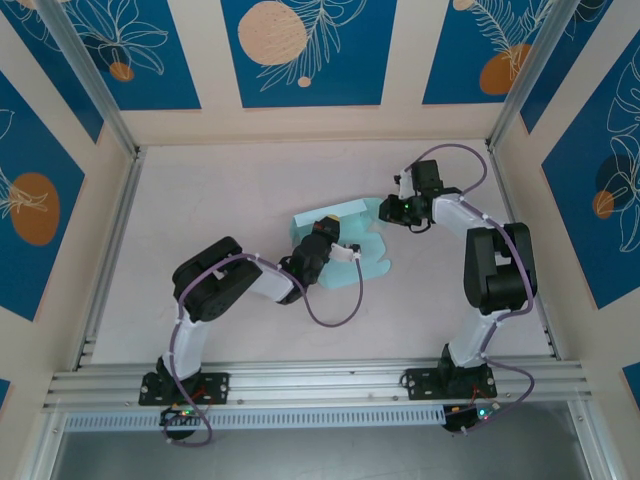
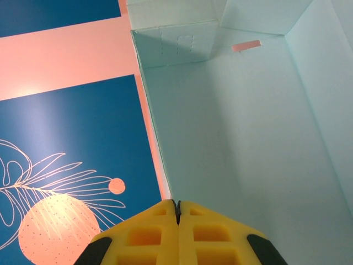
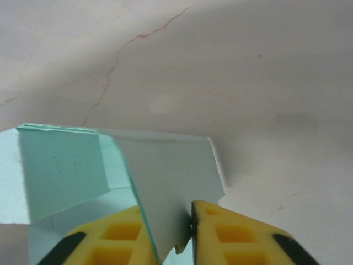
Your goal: Fold the paper box
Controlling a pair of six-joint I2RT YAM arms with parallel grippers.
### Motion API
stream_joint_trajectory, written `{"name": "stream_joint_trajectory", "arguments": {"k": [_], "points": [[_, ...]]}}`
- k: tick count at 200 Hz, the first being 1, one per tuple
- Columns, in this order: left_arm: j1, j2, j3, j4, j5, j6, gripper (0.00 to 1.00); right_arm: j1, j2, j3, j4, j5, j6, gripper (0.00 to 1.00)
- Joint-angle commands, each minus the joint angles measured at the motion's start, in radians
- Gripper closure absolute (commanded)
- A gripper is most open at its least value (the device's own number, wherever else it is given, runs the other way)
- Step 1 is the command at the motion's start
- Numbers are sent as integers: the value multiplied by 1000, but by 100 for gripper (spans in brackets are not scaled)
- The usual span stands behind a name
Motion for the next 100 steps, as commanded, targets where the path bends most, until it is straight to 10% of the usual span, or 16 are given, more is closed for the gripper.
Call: {"name": "stream_joint_trajectory", "arguments": {"k": [1, 100], "points": [[-6, 32, -1, -60, 23, 30, 100, 32, -10, 53, -52, 0, 8, 84], [-14, 38, -5, -46, 25, 46, 100, 109, -15, 121, -89, -49, 150, 85]]}}
